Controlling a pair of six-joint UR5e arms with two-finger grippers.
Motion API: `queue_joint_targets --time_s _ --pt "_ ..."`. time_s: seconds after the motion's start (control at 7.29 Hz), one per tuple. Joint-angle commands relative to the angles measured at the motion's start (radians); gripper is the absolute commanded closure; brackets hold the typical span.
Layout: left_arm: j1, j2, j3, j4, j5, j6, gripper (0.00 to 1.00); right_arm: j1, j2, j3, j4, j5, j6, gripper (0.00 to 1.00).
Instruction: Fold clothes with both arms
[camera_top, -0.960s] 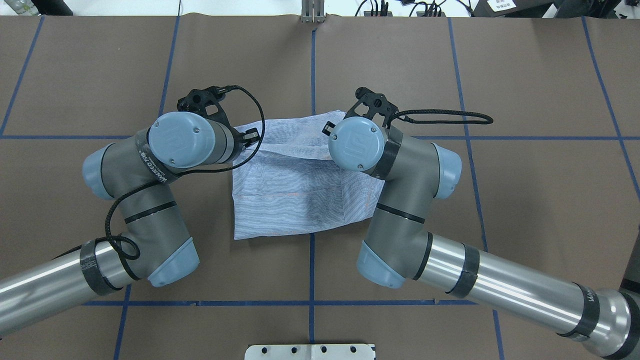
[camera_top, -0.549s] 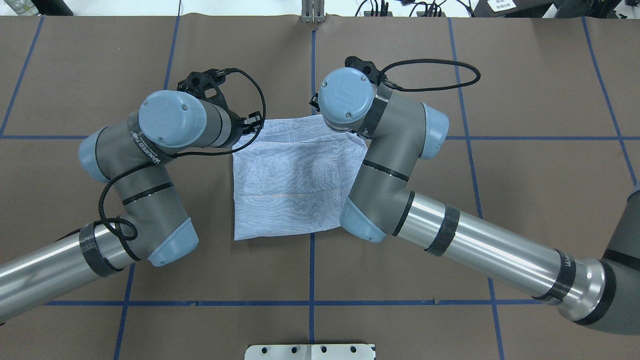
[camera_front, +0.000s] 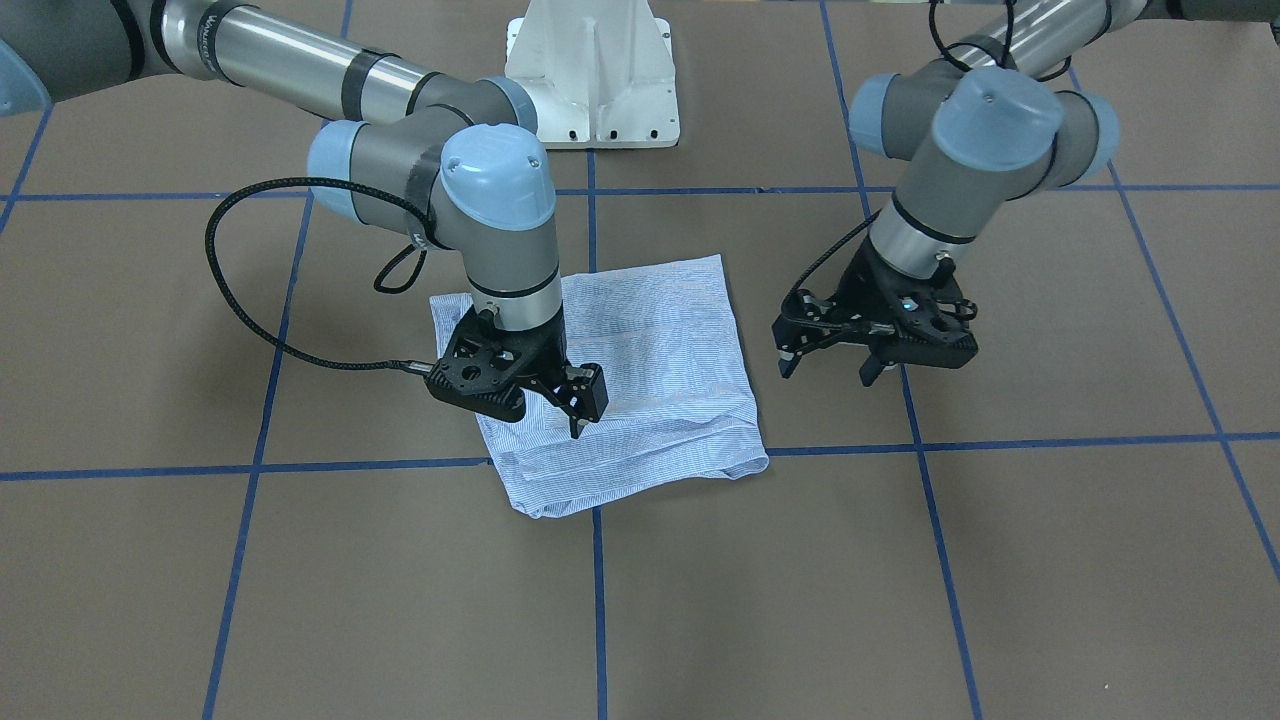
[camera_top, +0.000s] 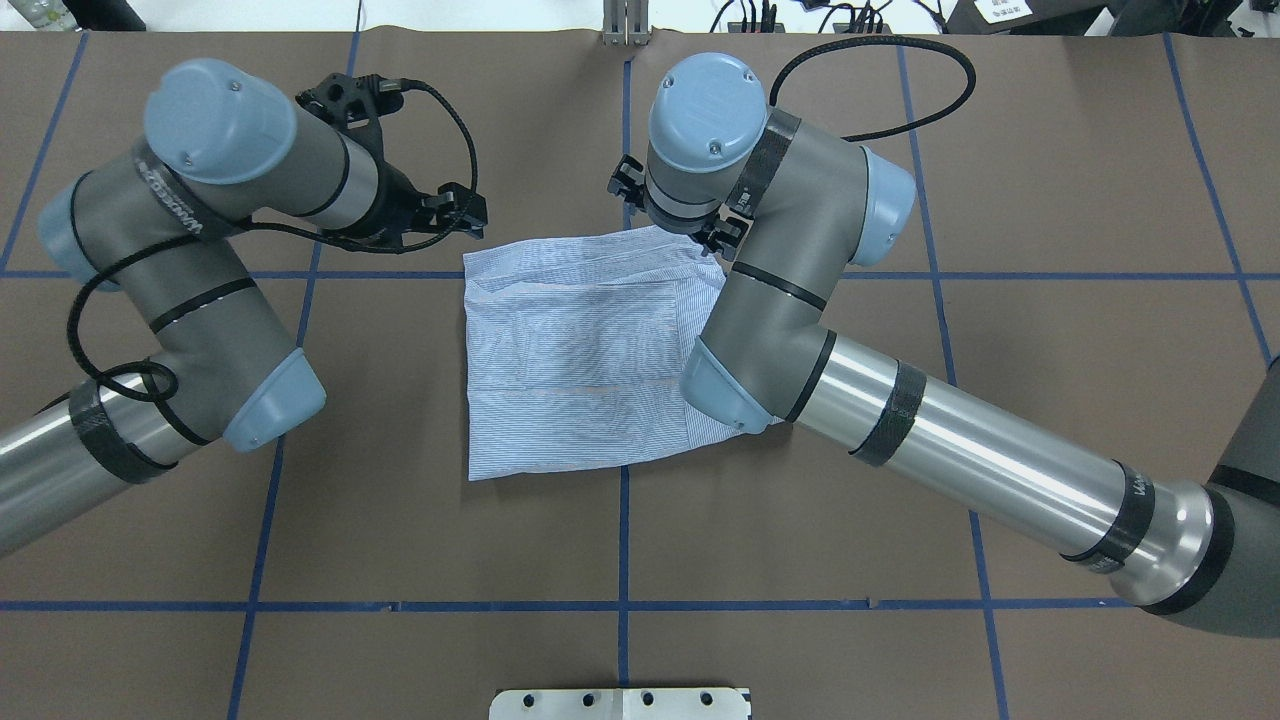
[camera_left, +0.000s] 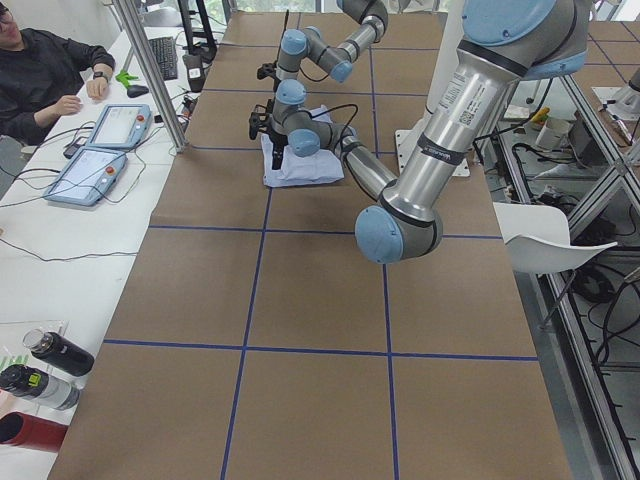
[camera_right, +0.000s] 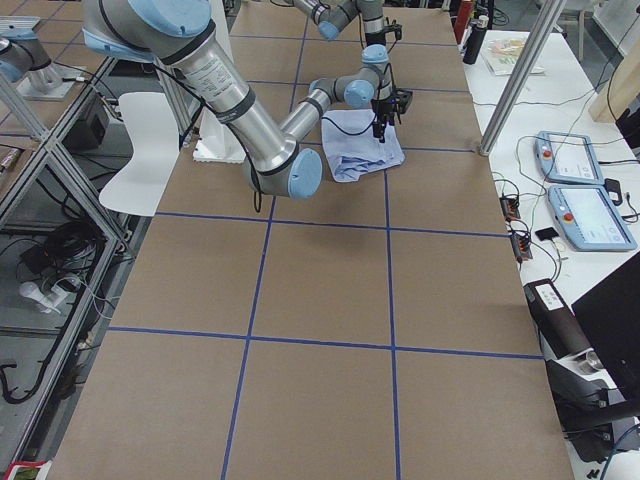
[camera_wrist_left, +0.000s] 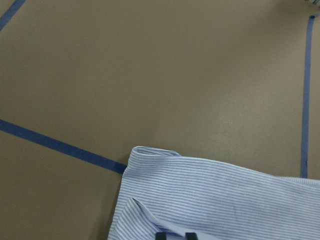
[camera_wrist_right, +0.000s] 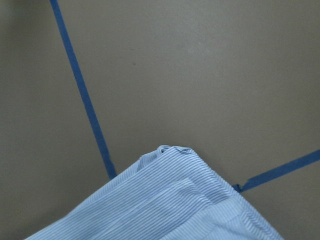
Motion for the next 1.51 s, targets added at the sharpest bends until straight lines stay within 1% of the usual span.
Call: queue_joint_targets --time_s 0.0,0.14,0.27,0.41,0.55,0.69,0.82,0.96,1.1,1.23,1.37 --pt "-0.114 0.173 -0.129 0.078 -0.046 0.307 0.00 0.150 -0.099 0.175 -0.200 0.157 -0.379 0.00" --pt "-0.180 0.237 -0.180 0.139 -0.049 0.440 0.00 0.262 -0.218 0.273 -0.220 0.245 -0.594 0.00" --pt "-0.251 0.308 -0.215 0.165 -0.068 0.567 0.00 0.361 -0.330 0.320 -0.221 0.305 -0.784 0.00" --pt "-0.347 0.374 -0.214 0.166 -0.126 0.719 0.00 0.457 -0.427 0.339 -0.219 0.338 -0.966 0.00" --pt "-0.462 0.443 -0.205 0.167 -0.178 0.883 0.00 0.558 -0.519 0.342 -0.213 0.412 -1.145 0.00" --pt "-0.550 0.515 -0.215 0.163 -0.238 0.910 0.00 0.662 -0.620 0.350 -0.207 0.474 -1.296 0.00" --pt "-0.576 0.587 -0.196 0.167 -0.245 0.909 0.00 0.741 -0.715 0.353 -0.207 0.508 -1.422 0.00" --pt "-0.609 0.597 -0.129 0.161 -0.248 0.912 0.00 0.795 -0.808 0.385 -0.205 0.508 -1.441 0.00" --pt "-0.689 0.600 -0.127 0.176 -0.250 0.909 0.00 0.828 -0.892 0.426 -0.205 0.511 -1.441 0.00" --pt "-0.692 0.600 -0.117 0.246 -0.274 0.907 0.00 0.833 -0.952 0.454 -0.186 0.519 -1.435 0.00" --pt "-0.701 0.603 -0.151 0.320 -0.271 0.903 0.00 0.832 -0.954 0.449 -0.164 0.521 -1.428 0.00"
